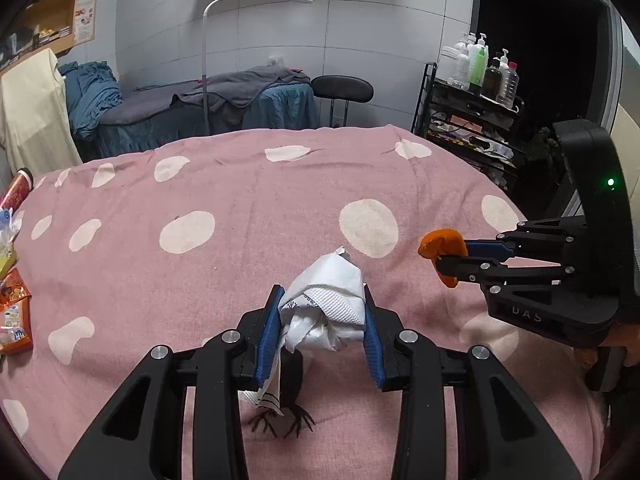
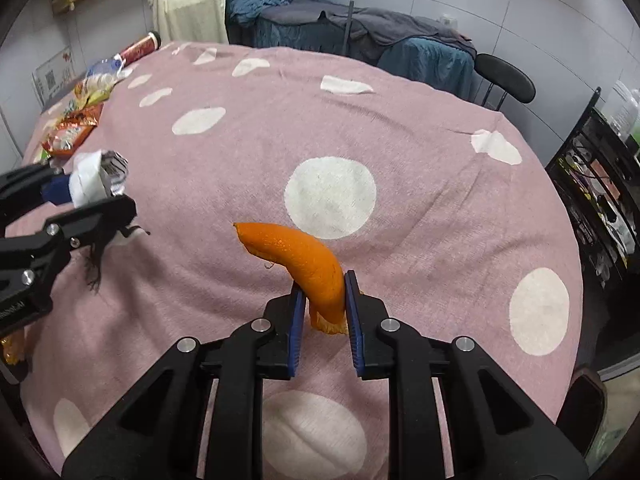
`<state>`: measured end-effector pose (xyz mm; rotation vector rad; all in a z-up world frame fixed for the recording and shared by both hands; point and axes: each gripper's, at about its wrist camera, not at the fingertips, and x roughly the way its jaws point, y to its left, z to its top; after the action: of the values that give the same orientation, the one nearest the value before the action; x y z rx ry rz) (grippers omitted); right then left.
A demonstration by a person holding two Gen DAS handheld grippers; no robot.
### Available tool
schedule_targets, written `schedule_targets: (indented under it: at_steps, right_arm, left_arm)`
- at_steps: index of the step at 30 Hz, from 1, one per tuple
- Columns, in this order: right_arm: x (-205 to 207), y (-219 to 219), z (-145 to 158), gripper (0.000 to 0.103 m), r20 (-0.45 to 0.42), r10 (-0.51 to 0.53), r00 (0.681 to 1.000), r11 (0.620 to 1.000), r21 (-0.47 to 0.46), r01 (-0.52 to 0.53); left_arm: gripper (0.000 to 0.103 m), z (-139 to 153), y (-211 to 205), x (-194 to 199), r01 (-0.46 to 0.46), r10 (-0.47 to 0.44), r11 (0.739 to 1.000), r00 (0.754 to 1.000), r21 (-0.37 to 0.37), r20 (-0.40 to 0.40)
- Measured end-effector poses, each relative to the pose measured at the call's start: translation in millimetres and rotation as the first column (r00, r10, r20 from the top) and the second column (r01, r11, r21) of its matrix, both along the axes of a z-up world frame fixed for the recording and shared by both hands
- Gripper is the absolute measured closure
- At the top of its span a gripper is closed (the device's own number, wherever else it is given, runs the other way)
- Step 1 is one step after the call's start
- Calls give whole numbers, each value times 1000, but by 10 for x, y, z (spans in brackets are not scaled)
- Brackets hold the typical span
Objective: Collect trash
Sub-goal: 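Grasp the crumpled white paper with the left tool while the right tool grasps the orange peel, then carry the orange peel to the bin and release it with the right tool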
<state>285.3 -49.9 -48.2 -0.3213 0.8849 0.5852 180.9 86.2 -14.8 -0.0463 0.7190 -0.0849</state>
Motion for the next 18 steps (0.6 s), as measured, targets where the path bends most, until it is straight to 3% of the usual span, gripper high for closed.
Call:
schedule_targets:
  at_steps: [9,18]
  right_arm:
    - [-500,-469,346,83,53,-105,993,985,146,96]
    - [-820,-1103,405,83,52,-243,969,945,237,224]
  left_arm:
    - [66,14,-229,-174,35,-35,998,999,-52,16]
    - [66,47,-582,-291,117,-115,988,993,-99,27]
